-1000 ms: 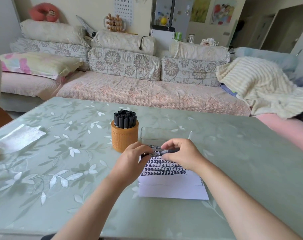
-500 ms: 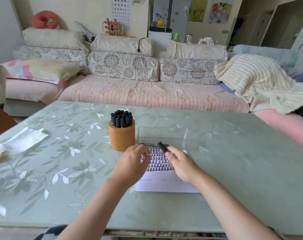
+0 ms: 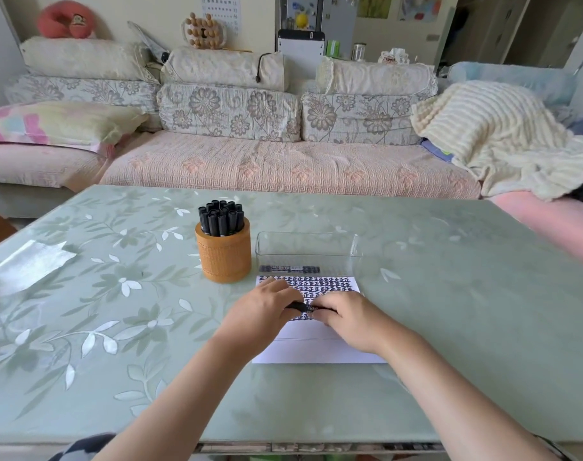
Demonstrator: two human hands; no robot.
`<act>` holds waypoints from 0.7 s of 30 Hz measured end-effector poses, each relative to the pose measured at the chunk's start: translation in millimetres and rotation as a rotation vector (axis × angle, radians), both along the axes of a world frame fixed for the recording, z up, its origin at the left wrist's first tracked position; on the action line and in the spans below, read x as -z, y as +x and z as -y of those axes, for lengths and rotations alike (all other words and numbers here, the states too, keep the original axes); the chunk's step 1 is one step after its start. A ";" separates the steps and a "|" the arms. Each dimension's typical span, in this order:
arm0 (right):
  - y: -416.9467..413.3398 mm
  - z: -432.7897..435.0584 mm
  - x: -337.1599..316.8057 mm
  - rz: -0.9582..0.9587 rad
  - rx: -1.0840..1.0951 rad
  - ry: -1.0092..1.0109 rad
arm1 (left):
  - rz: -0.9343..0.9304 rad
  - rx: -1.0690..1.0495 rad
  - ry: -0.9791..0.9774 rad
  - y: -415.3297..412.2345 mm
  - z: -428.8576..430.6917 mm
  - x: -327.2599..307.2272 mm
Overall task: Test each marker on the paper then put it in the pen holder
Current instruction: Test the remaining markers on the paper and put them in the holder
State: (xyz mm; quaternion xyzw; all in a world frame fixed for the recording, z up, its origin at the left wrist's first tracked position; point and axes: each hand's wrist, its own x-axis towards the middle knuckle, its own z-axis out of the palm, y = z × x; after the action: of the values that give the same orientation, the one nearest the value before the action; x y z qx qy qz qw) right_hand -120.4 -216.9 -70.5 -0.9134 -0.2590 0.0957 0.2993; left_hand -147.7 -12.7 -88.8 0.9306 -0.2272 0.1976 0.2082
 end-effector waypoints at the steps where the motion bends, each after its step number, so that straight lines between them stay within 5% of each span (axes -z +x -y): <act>1: 1.5 0.7 1.9 0.026 -0.014 -0.013 | -0.008 0.008 0.011 2.1 -0.7 0.6; 11: 17.4 4.8 14.9 0.575 -0.077 -0.085 | -0.190 -0.048 -0.056 7.0 -1.3 -1.2; 18: 8.4 1.8 4.7 0.233 -0.011 -0.092 | -0.065 0.064 0.002 11.7 -12.5 -3.9; 21: 10.6 8.8 1.9 0.266 -0.006 -0.098 | -0.059 0.038 -0.034 12.4 -23.2 -7.1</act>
State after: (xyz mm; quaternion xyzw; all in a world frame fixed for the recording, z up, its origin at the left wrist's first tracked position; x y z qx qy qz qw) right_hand -109.9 -225.6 -72.4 -0.9307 -0.2940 -0.0127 0.2172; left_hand -135.3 10.4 -81.7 0.9278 -0.2352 0.1699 0.2344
